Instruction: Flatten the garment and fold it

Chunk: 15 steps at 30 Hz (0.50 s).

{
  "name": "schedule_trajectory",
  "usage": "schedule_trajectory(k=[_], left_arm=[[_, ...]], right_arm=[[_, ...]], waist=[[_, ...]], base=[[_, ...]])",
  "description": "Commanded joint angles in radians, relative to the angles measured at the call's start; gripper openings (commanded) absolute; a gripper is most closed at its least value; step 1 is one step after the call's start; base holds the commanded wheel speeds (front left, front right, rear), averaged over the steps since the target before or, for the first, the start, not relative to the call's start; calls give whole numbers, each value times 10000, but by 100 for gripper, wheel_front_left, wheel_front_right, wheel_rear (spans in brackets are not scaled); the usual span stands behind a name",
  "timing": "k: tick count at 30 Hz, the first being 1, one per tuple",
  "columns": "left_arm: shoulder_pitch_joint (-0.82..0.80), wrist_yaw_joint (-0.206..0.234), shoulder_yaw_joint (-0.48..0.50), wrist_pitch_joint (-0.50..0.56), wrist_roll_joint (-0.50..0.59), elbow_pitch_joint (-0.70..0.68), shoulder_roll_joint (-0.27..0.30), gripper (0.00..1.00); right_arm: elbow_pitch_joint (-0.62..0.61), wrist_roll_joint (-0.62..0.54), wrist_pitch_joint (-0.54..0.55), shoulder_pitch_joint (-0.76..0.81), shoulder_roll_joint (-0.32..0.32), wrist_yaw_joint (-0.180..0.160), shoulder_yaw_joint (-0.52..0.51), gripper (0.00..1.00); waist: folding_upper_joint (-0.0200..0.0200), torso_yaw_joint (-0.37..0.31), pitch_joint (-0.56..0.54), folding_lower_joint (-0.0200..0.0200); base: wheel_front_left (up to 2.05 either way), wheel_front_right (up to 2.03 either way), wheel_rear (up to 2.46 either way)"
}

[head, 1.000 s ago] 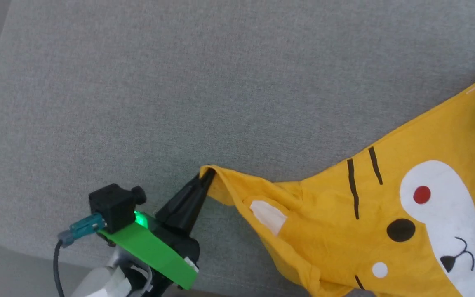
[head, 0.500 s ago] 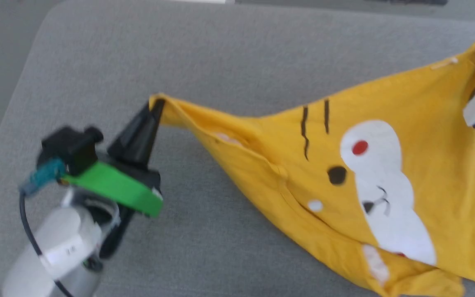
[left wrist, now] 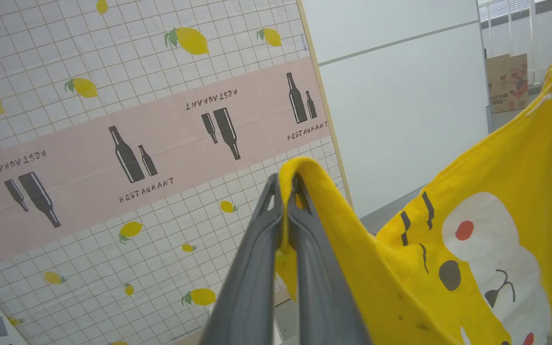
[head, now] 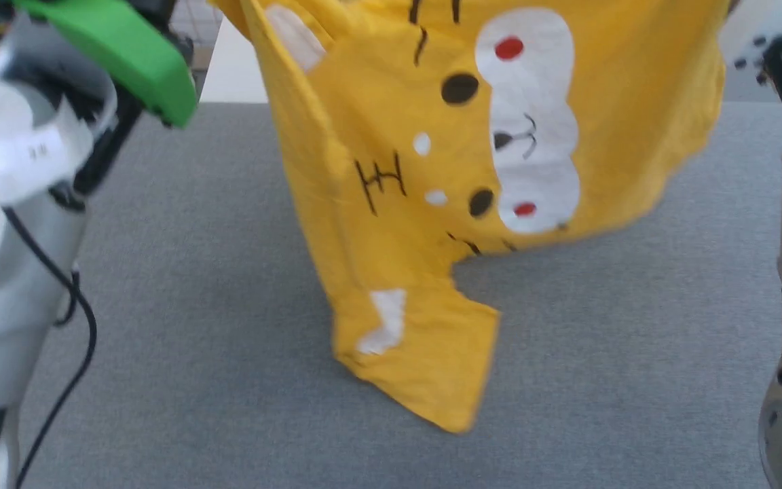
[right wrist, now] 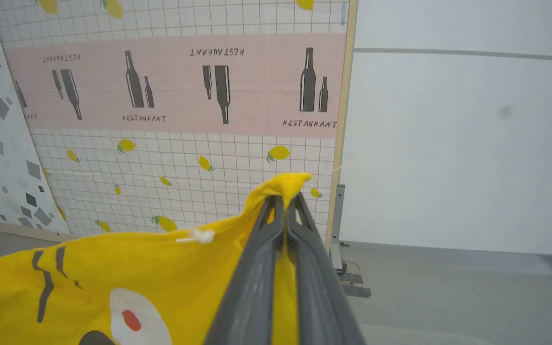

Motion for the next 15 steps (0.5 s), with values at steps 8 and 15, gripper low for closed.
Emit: schedule_trajectory(k=[8, 15], left_arm=[[-2162, -71, -648, 88, 46, 2436, 80, 0], [-3039, -78, -1283, 220, -227, 3580, 92, 0]], right_arm=[[2447, -1432, -468, -2052, 398, -13, -422, 0], [3839, -2741, -659, -2909, 563, -13, -1039, 0]], waist=[[0, -774, -1021, 0], [0, -894, -1103, 0]], base=[[0, 0, 0], [0, 0, 0]])
